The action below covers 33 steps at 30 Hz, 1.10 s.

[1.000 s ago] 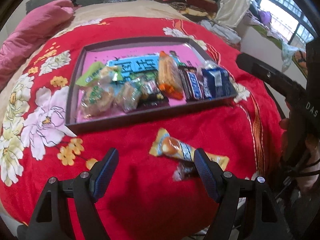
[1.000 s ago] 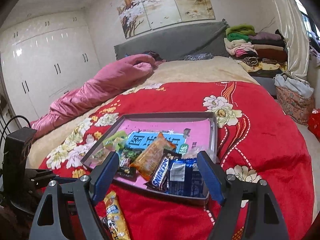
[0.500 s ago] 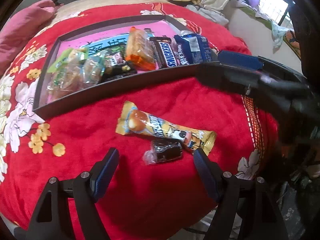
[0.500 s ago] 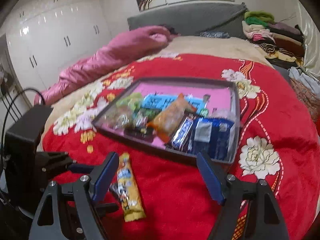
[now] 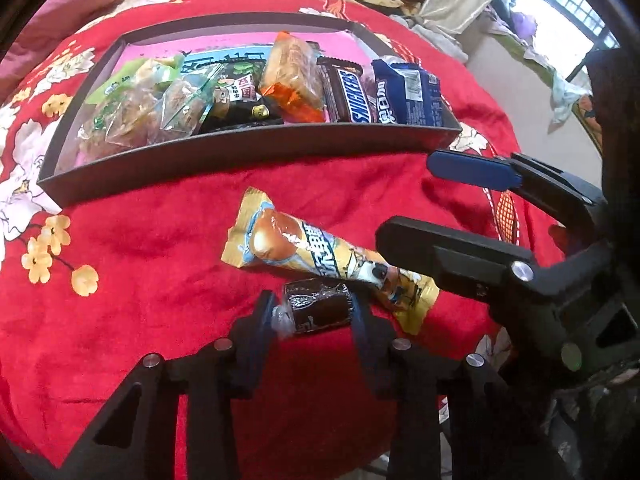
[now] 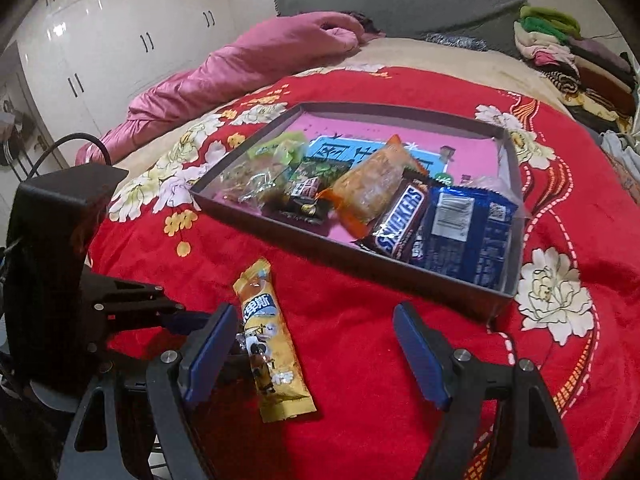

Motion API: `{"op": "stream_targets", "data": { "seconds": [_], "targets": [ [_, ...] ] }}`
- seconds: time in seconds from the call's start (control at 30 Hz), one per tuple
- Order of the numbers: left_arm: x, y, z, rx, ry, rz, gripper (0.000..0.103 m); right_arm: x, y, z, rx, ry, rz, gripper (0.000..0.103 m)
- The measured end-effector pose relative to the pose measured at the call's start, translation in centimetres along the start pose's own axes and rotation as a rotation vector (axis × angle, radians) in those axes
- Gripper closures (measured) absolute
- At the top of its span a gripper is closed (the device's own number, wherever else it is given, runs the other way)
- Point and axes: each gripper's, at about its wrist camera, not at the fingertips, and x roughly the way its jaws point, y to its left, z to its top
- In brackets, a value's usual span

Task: Organize snacks
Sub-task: 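Grasp the dark wrapped chocolate with the left tool while the right tool grasps the yellow bar, then carry the chocolate into the tray with the left tool while the right tool carries the yellow bar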

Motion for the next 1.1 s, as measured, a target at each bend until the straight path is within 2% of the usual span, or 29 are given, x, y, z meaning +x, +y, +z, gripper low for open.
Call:
{"op": "stream_targets", "data": {
  "seconds": [0.23, 0.4, 0.53, 0.7, 0.73, 0.77, 0.87, 1.1],
  "targets": [
    [-1.3, 2.2, -0.4, 0.003, 0.023, 0.071, 0.065, 1.0, 0.5, 0.0, -0.025, 0.026, 0.027, 0.024],
    [-2.4, 4.4, -0.6, -0.037, 0.005, 0.101, 0.065, 2.2, 1.5, -0.4, -0.09, 0.065, 0.012, 0.029],
    [-3.2, 5.9, -0.8, -0.07, -0.011, 0.106, 0.065, 3.5, 2.9, -0.7, -0.168, 0.084, -0.015, 0.038],
    [-3.2, 6.5, -0.6, -0.101, -0.022, 0.085, 0.065, 5.2, 4.4, -1.2, -0.268, 0.117, -0.042, 0.054],
    [-3.2, 6.5, -0.6, -0.102, -0.026, 0.084, 0.065, 5.2, 4.7, -1.2, -0.282, 0.113, -0.046, 0.06],
    [-2.9, 6.2, -0.3, -0.101, -0.028, 0.086, 0.065, 5.2, 4.7, -1.1, -0.283, 0.108, -0.044, 0.068],
    [-3.1, 6.3, -0.4, -0.104, -0.034, 0.084, 0.065, 4.9, 4.2, -0.6, -0.229, 0.094, 0.015, 0.079],
    [-4.6, 6.8, 0.0, -0.123, -0.067, 0.072, 0.065, 2.6, 2.7, 0.7, -0.111, 0.01, 0.116, 0.082]
  ]
}}
